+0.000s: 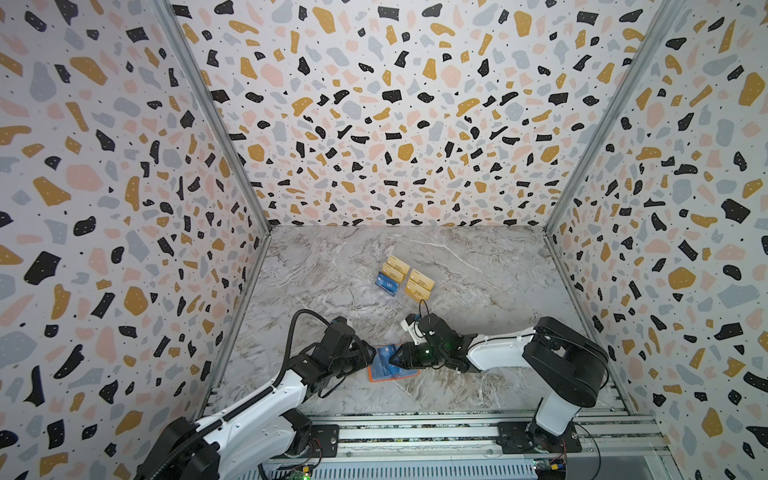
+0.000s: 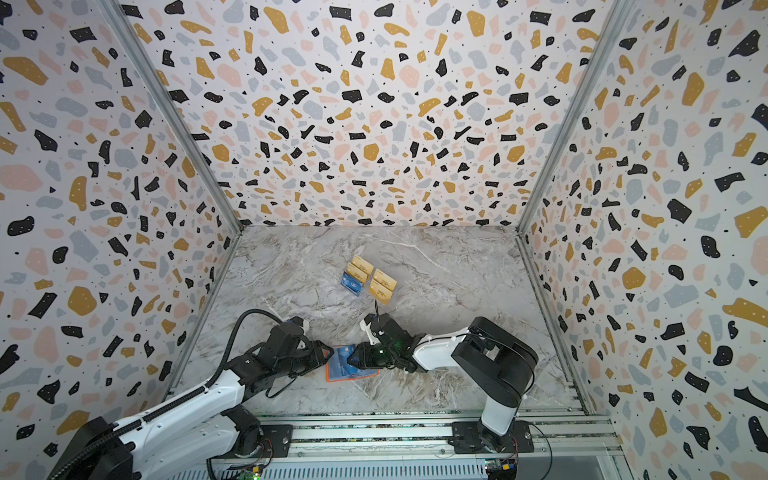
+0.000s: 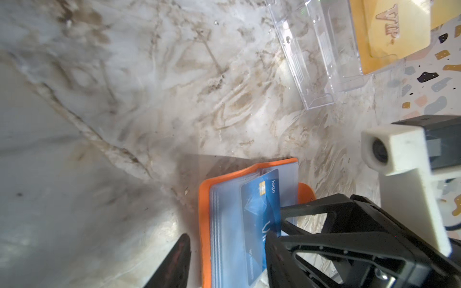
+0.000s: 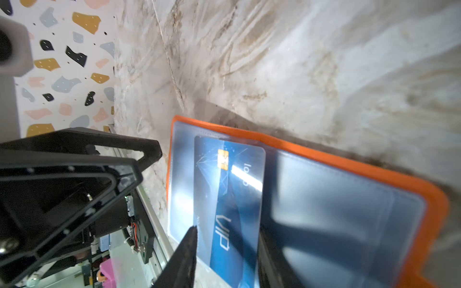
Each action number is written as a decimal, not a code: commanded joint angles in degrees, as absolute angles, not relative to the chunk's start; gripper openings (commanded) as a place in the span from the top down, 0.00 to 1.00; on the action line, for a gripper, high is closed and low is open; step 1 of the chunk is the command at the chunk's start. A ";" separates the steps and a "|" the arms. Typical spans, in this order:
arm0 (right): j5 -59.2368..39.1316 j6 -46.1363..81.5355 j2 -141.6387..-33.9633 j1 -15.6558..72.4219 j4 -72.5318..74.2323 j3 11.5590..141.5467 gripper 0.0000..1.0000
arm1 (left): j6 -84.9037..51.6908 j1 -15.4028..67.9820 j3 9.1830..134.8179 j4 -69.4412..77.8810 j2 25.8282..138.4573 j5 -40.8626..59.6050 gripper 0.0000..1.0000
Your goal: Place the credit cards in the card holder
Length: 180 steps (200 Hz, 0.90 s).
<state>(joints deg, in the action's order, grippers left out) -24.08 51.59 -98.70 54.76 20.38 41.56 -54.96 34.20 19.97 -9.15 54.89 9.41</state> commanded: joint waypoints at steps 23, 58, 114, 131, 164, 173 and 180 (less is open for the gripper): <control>-22.91 48.29 -99.43 56.23 13.01 45.02 0.59 | -54.90 34.11 18.45 -5.27 56.09 10.43 0.57; -23.89 50.24 -100.46 57.64 13.70 46.92 0.59 | -53.67 34.10 18.37 -2.37 59.41 12.71 0.59; -24.74 51.74 -102.29 58.86 14.92 49.22 0.61 | -53.03 34.10 17.67 0.26 61.00 14.21 0.59; -24.87 52.20 -102.96 59.23 15.58 49.54 0.61 | -52.55 34.09 17.48 0.26 61.28 14.28 0.59; -24.37 51.99 -104.26 59.83 15.13 50.97 0.61 | -51.57 34.10 17.86 -1.14 61.68 13.54 0.59; -23.81 52.18 -104.24 59.89 15.08 50.76 0.61 | -51.07 34.09 18.61 -3.99 60.96 11.55 0.61; -23.41 52.25 -104.03 59.87 14.89 50.46 0.61 | -51.06 34.02 19.50 -7.14 59.83 8.49 0.61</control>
